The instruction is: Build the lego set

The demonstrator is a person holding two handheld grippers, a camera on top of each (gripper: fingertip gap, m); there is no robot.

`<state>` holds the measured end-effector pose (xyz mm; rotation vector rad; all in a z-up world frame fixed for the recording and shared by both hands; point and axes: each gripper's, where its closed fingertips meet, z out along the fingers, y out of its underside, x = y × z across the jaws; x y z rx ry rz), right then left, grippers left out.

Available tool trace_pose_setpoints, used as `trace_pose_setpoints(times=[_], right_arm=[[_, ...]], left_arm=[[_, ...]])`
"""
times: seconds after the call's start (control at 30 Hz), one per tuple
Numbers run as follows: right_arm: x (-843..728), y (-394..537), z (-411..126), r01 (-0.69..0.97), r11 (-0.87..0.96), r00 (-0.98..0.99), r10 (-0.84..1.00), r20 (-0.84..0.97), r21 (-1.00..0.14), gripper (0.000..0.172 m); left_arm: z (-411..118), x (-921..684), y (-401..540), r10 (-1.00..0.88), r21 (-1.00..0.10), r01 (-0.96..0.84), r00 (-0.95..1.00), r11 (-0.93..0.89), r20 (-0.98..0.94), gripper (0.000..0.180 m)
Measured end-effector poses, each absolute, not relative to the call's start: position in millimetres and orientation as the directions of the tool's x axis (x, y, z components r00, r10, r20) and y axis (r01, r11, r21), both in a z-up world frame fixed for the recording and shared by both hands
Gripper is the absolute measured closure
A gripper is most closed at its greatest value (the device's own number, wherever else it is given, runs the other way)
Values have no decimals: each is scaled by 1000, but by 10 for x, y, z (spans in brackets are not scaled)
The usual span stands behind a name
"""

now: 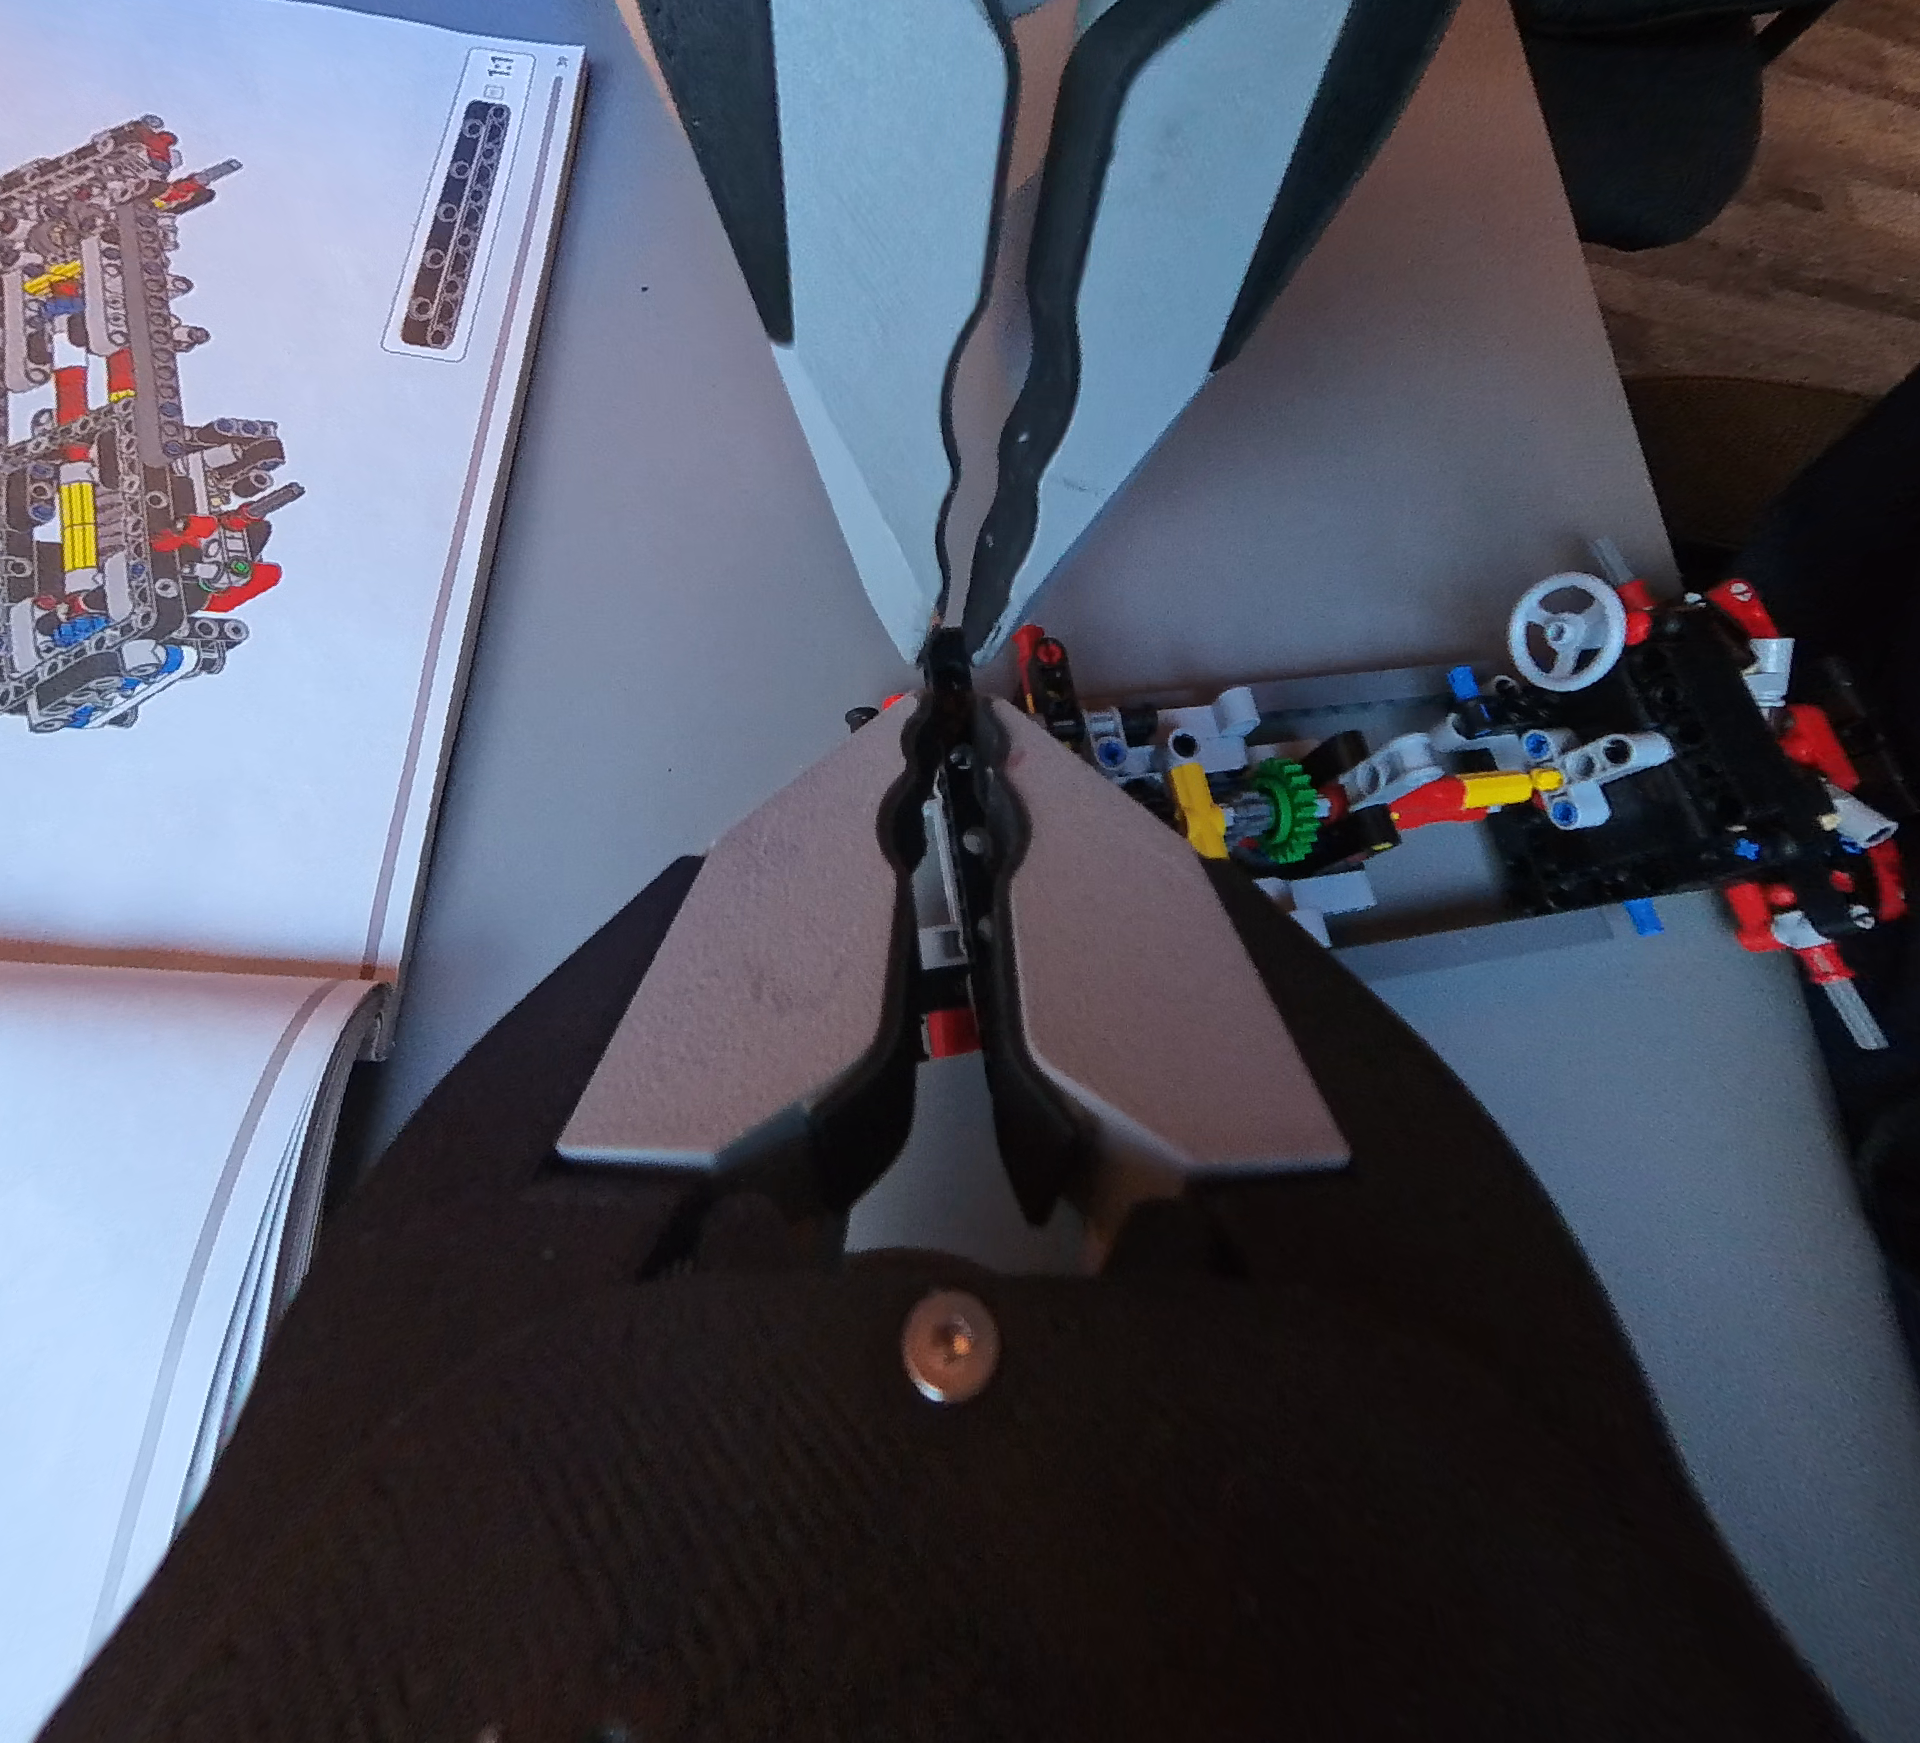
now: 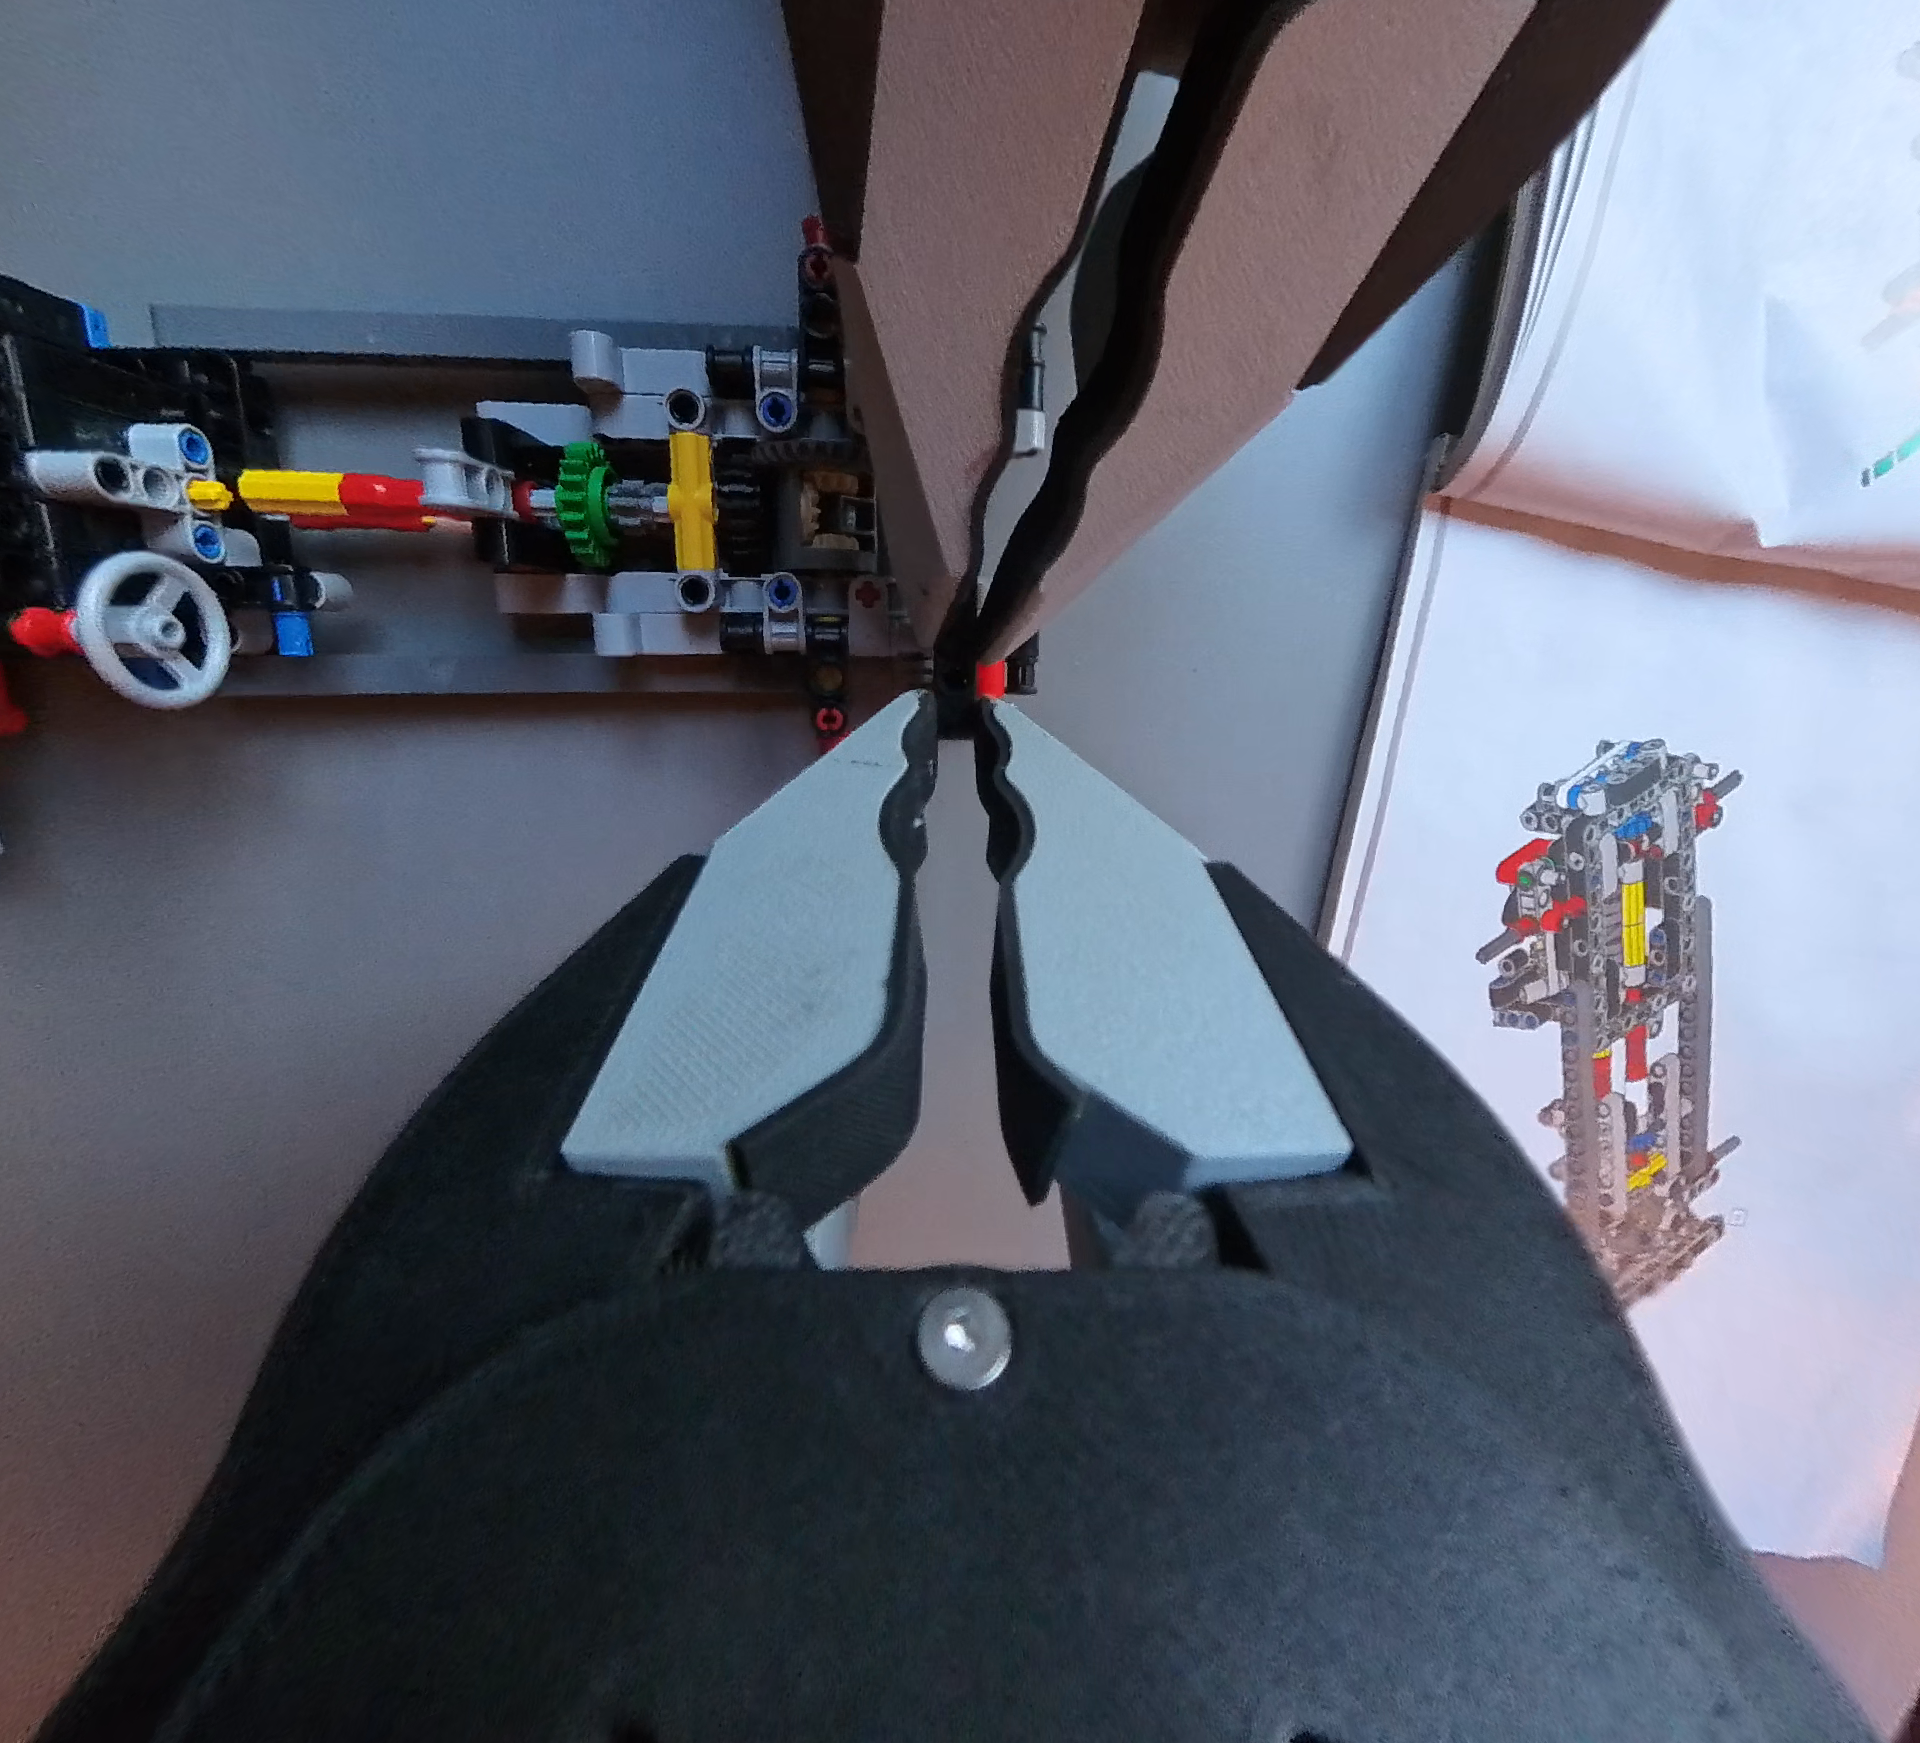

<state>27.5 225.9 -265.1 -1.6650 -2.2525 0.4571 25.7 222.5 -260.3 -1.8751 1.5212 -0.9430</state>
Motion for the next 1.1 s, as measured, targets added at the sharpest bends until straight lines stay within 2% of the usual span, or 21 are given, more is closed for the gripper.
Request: trace_pose_setpoints(times=[0.1,0.3,0.43,0.57,0.8,0.87,0.97,1.1], right_arm=[[257,2271,-2664,878,272,-283,959,30,-394,168],[110,2247,-2670,831,269,-286,957,40,-487,167],[101,2220,-2679,844,356,-385,923,9,-400,167],[8,2184,-2681,830,361,-432,898,-81,-424,167],[-75,2201,-2688,824,403,-443,896,-11,-398,167],[-92,2197,-2675,837,314,-364,931,-28,-449,167],[-130,2195,-2648,782,165,-229,973,-31,-602,167],[-148,2193,-2620,701,57,-130,990,-49,-710,165]], left_arm=[[-2611,251,2235,-980,-771,-604,124,-200,158,176],[-2612,125,2212,-967,-771,-582,155,-256,205,176],[-2617,112,2194,-976,-765,-607,158,-215,148,175],[-2615,32,2158,-960,-767,-577,170,-279,222,175],[-2621,-54,2162,-956,-777,-557,196,-293,220,175],[-2617,-54,2171,-960,-783,-557,192,-278,204,175],[-2584,-89,2157,-926,-753,-541,183,-375,330,176],[-2598,-272,2238,-909,-692,-593,209,-412,362,152]])
